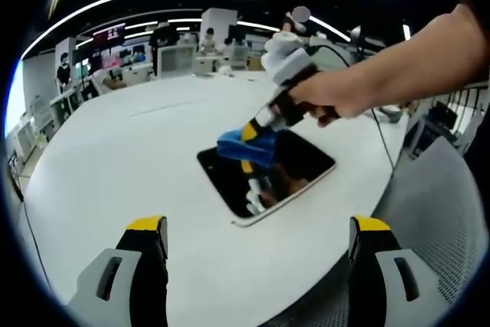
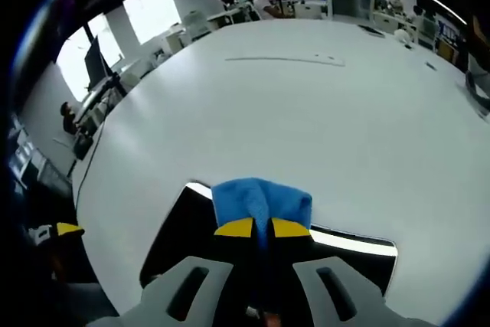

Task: Wipe the mirror surface with the cleaning cloth until all visible marks leave the cleaned area.

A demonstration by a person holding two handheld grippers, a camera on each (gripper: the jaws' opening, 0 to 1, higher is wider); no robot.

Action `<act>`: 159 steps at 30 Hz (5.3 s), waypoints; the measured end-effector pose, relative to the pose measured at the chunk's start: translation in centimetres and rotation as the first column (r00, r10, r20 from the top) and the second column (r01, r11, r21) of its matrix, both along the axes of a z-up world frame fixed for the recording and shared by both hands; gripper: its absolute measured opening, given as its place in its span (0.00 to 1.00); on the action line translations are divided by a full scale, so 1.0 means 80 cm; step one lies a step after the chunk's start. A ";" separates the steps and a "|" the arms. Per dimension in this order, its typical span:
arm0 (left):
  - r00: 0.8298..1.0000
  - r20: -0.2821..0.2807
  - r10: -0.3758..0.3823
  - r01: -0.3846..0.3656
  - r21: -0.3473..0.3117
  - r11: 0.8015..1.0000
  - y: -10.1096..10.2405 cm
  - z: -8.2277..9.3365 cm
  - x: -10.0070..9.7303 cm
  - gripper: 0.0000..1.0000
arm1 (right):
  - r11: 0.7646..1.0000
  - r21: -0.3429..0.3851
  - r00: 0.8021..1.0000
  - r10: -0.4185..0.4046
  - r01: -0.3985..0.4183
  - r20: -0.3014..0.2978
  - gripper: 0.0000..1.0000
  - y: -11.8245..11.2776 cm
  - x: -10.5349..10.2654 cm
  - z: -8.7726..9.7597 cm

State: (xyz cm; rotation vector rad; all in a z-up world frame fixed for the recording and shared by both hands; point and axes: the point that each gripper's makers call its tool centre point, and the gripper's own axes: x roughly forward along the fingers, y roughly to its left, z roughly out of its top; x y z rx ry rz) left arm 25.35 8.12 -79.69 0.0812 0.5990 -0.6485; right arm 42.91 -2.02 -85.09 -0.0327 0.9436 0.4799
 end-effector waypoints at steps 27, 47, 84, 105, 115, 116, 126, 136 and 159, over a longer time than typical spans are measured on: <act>1.000 -0.005 0.019 -0.018 0.003 1.000 0.004 -0.004 0.002 0.99 | 0.992 0.001 0.992 0.124 -0.124 0.014 0.02 0.076 0.007 -0.001; 1.000 0.000 0.019 -0.019 0.002 1.000 0.005 -0.006 0.004 0.99 | 0.984 -0.038 0.984 0.173 -0.171 0.045 0.02 0.081 -0.007 0.000; 1.000 -0.006 0.029 -0.029 -0.001 1.000 0.007 -0.001 0.002 0.99 | 0.977 -0.005 0.976 0.215 -0.215 0.027 0.02 0.090 -0.071 0.001; 0.999 -0.014 0.032 -0.031 0.009 0.999 0.009 -0.005 0.001 0.99 | 0.964 -0.022 0.964 0.265 -0.264 0.036 0.02 0.088 -0.075 0.001; 1.000 -0.014 0.020 -0.020 0.018 1.000 0.008 -0.006 0.000 0.99 | 0.966 -0.035 0.966 0.258 -0.257 0.026 0.01 0.071 -0.070 -0.002; 1.000 -0.014 0.020 -0.020 0.018 1.000 0.008 -0.006 0.000 0.99 | 0.966 -0.036 0.966 0.258 -0.257 0.027 0.01 0.069 -0.071 -0.002; 1.000 -0.015 0.020 -0.020 0.023 1.000 0.009 -0.007 0.000 0.99 | 0.963 -0.051 0.963 0.266 -0.264 0.036 0.01 0.047 -0.071 -0.001; 1.000 -0.014 0.024 -0.024 0.024 0.999 0.010 -0.007 0.001 0.99 | 0.962 -0.065 0.961 0.269 -0.265 0.063 0.01 0.023 -0.071 -0.002; 0.999 -0.013 0.040 -0.040 0.025 0.999 0.012 -0.008 0.002 0.99 | 0.979 -0.066 0.977 0.198 -0.193 0.076 0.01 -0.048 -0.075 -0.003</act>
